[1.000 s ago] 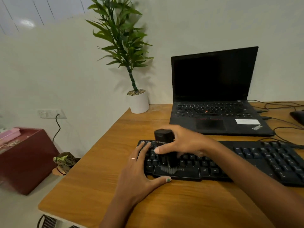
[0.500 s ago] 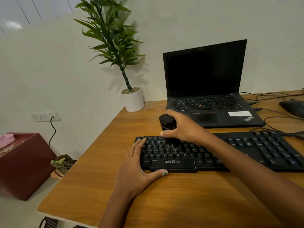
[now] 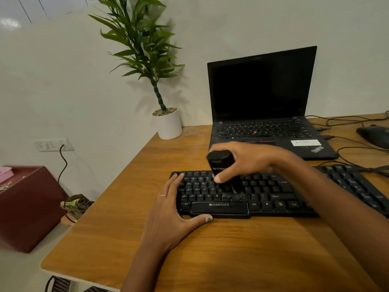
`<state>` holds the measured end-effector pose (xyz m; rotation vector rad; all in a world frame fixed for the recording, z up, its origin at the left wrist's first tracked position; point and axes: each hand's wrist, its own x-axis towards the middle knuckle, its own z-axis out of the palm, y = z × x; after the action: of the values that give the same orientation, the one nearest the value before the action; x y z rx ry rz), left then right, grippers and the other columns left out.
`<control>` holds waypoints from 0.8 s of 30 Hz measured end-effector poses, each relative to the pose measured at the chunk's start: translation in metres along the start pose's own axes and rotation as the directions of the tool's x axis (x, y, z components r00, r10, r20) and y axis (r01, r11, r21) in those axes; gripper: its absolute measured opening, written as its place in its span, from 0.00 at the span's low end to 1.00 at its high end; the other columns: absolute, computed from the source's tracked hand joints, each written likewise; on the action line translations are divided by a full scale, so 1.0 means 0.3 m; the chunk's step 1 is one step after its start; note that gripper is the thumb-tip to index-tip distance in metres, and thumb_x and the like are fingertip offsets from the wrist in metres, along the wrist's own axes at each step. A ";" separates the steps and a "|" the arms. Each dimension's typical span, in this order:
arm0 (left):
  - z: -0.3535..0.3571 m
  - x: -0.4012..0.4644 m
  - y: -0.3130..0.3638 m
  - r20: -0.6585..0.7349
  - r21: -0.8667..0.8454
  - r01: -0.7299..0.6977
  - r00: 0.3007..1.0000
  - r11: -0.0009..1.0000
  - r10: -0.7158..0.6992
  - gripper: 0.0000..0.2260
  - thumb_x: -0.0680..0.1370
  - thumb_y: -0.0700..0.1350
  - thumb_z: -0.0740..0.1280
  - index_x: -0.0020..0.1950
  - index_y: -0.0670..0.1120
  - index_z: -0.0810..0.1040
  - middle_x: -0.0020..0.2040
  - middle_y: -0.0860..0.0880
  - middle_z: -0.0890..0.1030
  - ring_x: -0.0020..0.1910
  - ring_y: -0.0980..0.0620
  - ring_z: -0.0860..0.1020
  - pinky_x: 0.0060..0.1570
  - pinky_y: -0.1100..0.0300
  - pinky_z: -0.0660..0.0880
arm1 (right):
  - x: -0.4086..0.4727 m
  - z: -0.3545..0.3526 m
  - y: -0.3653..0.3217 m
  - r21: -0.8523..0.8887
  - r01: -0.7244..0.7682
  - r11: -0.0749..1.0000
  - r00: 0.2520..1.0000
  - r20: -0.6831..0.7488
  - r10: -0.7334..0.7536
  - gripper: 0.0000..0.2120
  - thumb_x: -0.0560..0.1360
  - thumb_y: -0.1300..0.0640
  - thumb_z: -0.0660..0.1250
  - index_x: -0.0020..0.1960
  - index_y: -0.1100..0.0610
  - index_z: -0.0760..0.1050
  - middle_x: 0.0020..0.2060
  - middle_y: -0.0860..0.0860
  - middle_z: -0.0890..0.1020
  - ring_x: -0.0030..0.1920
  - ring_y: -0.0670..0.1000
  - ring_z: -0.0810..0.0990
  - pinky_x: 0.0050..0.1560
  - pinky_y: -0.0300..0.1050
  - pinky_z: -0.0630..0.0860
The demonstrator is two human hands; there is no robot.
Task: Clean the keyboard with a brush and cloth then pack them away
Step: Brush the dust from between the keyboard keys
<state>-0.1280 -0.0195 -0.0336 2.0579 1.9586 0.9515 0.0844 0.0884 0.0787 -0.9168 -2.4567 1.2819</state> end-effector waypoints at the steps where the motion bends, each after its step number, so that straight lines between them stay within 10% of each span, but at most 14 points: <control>1: 0.001 0.001 0.000 0.000 0.004 -0.002 1.000 1.000 0.002 0.52 0.58 0.80 0.64 0.76 0.62 0.51 0.76 0.63 0.55 0.70 0.58 0.62 0.63 0.59 0.68 | -0.013 -0.018 0.002 -0.025 0.005 1.000 0.999 0.038 -0.005 0.16 0.69 0.60 0.74 0.53 0.54 0.73 0.47 0.53 0.79 0.45 0.50 0.81 0.44 0.44 0.79; 20: 0.004 -0.003 0.005 -0.015 0.005 -0.026 1.000 1.000 0.026 0.49 0.60 0.78 0.65 0.76 0.64 0.51 0.75 0.64 0.56 0.70 0.59 0.64 0.60 0.61 0.70 | 0.025 0.142 -0.005 0.101 0.207 0.973 0.978 -0.056 -0.202 0.16 0.72 0.59 0.72 0.57 0.51 0.73 0.49 0.44 0.80 0.52 0.42 0.79 0.53 0.36 0.75; 24: 0.002 -0.005 0.007 0.000 0.013 -0.012 1.000 1.000 0.012 0.51 0.59 0.78 0.65 0.76 0.62 0.51 0.76 0.64 0.55 0.68 0.58 0.65 0.59 0.62 0.68 | -0.005 0.053 -0.001 0.021 0.152 0.988 0.988 0.001 -0.152 0.14 0.71 0.59 0.73 0.54 0.55 0.73 0.51 0.54 0.80 0.52 0.51 0.80 0.57 0.53 0.77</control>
<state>-0.1258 -0.0210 -0.0334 2.0791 1.9596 0.9431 0.0782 0.0770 0.0696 -0.7079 -2.4573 1.2546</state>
